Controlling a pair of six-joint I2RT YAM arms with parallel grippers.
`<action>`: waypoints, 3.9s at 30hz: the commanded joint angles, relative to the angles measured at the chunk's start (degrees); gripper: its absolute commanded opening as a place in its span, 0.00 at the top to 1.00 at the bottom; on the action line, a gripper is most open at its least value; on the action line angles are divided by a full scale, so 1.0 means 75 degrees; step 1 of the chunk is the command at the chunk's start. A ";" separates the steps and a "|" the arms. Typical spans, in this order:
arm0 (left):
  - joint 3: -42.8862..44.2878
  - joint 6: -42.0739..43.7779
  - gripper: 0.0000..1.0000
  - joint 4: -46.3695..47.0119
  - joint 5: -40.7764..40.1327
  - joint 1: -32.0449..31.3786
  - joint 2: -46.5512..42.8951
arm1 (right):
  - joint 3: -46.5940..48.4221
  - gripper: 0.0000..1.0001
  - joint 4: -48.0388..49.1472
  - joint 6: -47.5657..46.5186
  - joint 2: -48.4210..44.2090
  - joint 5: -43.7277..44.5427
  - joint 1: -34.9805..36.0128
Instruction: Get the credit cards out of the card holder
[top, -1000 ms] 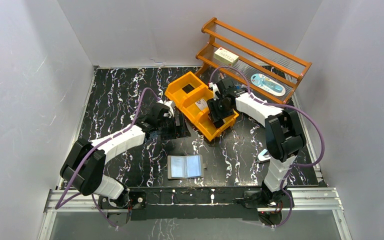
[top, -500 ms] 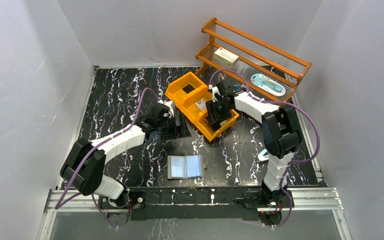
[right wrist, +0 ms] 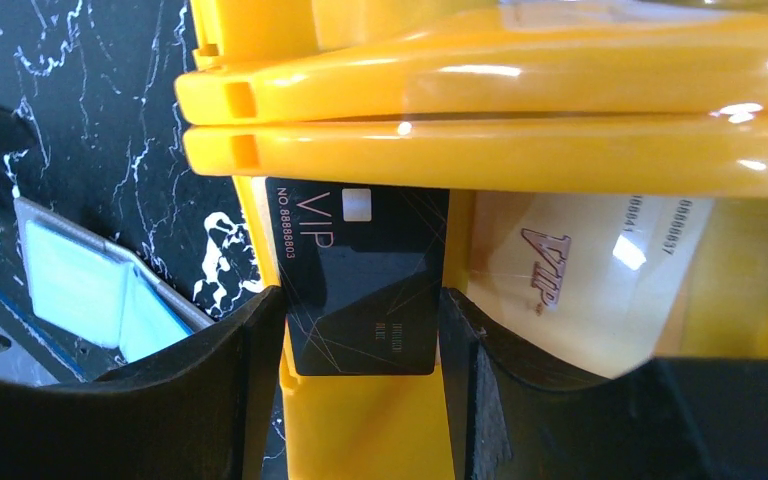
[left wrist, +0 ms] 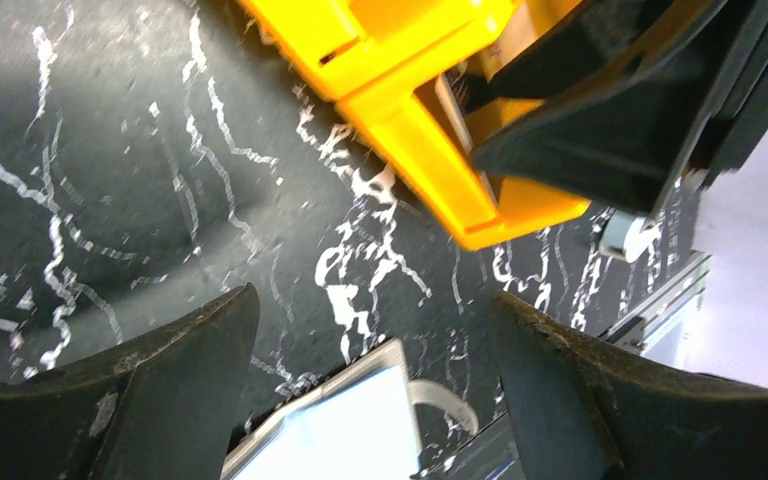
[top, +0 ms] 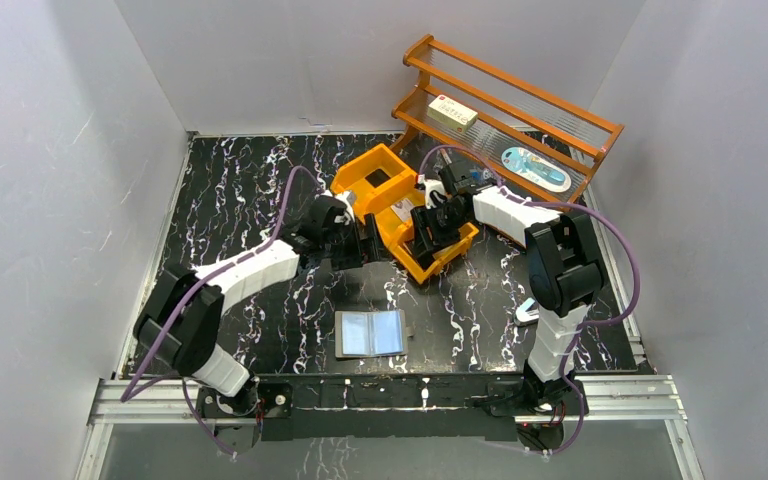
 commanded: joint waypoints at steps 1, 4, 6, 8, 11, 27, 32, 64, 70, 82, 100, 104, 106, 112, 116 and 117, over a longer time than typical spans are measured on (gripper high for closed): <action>0.0652 -0.0692 0.19 0.0563 0.0278 0.0070 0.0527 | -0.0088 0.45 0.0099 -0.0449 -0.0450 -0.0630 0.0022; 0.0922 -0.1029 0.23 0.0751 0.0455 0.0090 0.0955 | -0.0187 0.45 0.0192 -0.0549 -0.0610 -0.0533 0.0018; 0.1046 -0.1183 0.25 0.0791 0.0498 0.0094 0.1192 | -0.0216 0.45 0.0206 -0.0626 -0.0684 -0.0610 0.0020; 0.1126 -0.1254 0.26 0.0872 0.0517 0.0090 0.1392 | -0.0292 0.45 0.0270 -0.0660 -0.0735 -0.0692 0.0027; 0.1267 -0.1359 0.28 0.0958 0.0646 0.0096 0.1756 | -0.0404 0.45 0.0363 -0.0726 -0.0744 -0.0703 0.0019; 0.2230 -0.1193 0.48 0.0400 0.0525 -0.0030 0.2742 | -0.0638 0.46 0.0551 -0.0894 -0.0778 -0.0852 0.0032; 0.2302 -0.0755 0.56 0.0056 0.0594 -0.0179 0.2754 | -0.0749 0.46 0.0693 -0.0831 -0.0833 -0.0846 0.0038; 0.2346 -0.2406 0.77 0.0248 0.0293 -0.0483 0.3011 | -0.0984 0.46 0.0775 -0.1022 -0.0950 -0.0909 0.0143; 0.2286 -0.2394 0.85 0.0260 0.0277 -0.0495 0.2949 | -0.1027 0.46 0.0794 -0.1019 -0.0974 -0.0899 0.0168; 0.1854 -0.2309 1.00 0.0443 0.0126 -0.0495 0.2618 | -0.1026 0.29 0.1027 -0.0592 -0.1059 -0.0495 0.0108; 0.1101 -0.0450 1.00 0.1869 0.0375 -0.0489 0.0854 | -0.0928 0.20 0.1816 0.0625 -0.1964 -0.1939 -0.0619; 0.0936 -0.0057 1.00 0.1772 0.0754 -0.0415 0.0404 | -0.1139 0.19 0.2136 0.0860 -0.2279 -0.2265 -0.0865; 0.0813 0.0058 1.00 0.1807 0.1103 -0.0289 0.0120 | -0.1172 0.19 0.2170 0.0901 -0.2365 -0.2705 -0.0965; 0.0451 0.0083 1.00 0.2009 0.2403 0.0410 -0.0494 | -0.1510 0.17 0.2542 0.1027 -0.2822 -0.3994 -0.0992; 0.0556 0.0068 1.00 0.2303 0.3450 0.0633 -0.0475 | -0.1658 0.16 0.2673 0.1212 -0.2980 -0.4248 -0.0992; 0.0556 0.0027 1.00 0.2380 0.3589 0.0642 -0.0479 | -0.1663 0.16 0.2662 0.1260 -0.2981 -0.4234 -0.0992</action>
